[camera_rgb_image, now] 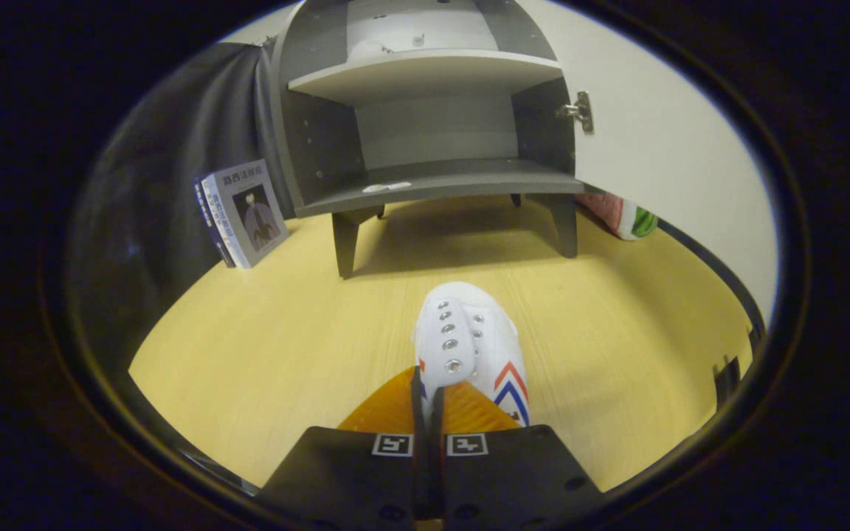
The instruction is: Open the shoe cabinet door, grab the shoes and put them into the shoe cabinet, then close the shoe cabinet door.
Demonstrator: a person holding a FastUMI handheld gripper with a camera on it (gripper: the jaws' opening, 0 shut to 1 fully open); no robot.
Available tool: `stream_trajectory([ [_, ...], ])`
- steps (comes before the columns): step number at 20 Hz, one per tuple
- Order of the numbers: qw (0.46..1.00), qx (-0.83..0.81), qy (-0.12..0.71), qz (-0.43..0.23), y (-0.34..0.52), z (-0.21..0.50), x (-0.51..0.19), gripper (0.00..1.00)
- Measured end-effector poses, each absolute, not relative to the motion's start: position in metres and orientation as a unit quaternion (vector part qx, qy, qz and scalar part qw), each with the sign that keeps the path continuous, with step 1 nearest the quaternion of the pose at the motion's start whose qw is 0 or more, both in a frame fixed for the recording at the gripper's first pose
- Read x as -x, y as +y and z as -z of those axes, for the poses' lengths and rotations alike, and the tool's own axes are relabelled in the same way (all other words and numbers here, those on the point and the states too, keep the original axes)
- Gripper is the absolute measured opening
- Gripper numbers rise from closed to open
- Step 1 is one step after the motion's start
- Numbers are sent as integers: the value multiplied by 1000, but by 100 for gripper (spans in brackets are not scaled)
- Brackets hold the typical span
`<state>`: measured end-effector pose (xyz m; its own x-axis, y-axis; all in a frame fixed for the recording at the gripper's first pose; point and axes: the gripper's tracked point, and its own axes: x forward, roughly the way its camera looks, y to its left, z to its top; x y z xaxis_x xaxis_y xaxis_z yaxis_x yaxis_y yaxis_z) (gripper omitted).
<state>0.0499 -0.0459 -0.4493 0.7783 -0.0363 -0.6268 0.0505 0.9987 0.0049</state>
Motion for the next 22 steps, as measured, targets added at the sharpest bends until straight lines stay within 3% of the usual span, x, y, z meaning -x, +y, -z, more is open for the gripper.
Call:
stream_trajectory([
  [5,948,-20,319,6,-44,399,-59,2],
  [13,962,12,274,-15,-54,254,-88,2],
  [22,982,40,184,5,-64,126,-165,2],
])
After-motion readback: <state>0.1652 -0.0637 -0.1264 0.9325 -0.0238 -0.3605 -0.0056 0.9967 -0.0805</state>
